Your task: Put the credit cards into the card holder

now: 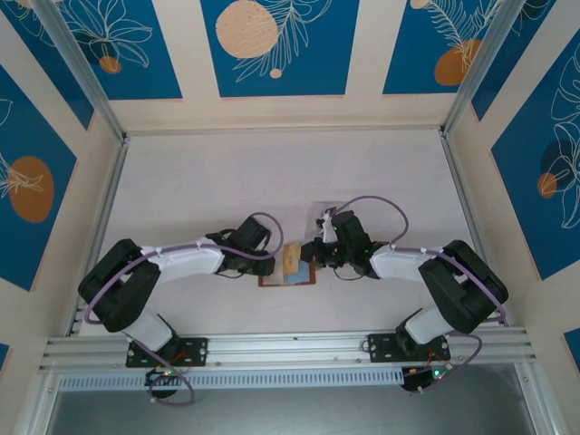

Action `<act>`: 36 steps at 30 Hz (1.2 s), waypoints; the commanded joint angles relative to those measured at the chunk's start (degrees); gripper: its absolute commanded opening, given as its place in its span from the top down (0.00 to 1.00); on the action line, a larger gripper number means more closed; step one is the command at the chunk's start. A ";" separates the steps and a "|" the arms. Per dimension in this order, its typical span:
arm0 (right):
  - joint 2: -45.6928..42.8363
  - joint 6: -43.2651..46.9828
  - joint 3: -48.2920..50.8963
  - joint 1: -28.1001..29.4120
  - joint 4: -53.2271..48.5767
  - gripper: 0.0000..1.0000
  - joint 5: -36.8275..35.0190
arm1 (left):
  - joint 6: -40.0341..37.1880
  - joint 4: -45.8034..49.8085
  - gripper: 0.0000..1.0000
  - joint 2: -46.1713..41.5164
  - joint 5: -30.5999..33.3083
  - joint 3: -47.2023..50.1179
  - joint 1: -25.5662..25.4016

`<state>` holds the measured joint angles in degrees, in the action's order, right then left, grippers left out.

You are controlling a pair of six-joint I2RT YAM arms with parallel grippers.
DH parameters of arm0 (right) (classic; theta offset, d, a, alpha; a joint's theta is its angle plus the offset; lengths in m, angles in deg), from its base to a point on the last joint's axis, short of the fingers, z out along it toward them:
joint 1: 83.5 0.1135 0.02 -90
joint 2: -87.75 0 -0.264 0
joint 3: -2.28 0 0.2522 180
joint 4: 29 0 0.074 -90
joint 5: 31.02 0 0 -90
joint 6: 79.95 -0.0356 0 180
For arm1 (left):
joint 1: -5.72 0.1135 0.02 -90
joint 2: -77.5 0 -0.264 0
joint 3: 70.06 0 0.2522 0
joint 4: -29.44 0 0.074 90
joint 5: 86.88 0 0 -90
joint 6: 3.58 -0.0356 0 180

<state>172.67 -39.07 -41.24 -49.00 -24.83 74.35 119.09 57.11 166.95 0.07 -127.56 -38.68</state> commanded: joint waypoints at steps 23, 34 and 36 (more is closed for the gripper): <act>3.41 -3.25 3.84 3.87 5.98 1.00 -2.00 | 0.33 4.82 0.67 2.30 1.73 1.46 -0.58; 1.68 -1.41 4.96 4.87 1.13 1.00 -3.16 | 0.29 4.92 0.66 2.19 1.95 1.45 -0.55; 0.89 -1.26 5.62 4.87 0.60 1.00 -3.54 | 0.35 4.90 0.66 2.19 1.99 1.54 -0.59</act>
<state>175.12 -41.80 -36.89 -44.65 -21.33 71.60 119.09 57.29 166.95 0.18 -127.59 -38.68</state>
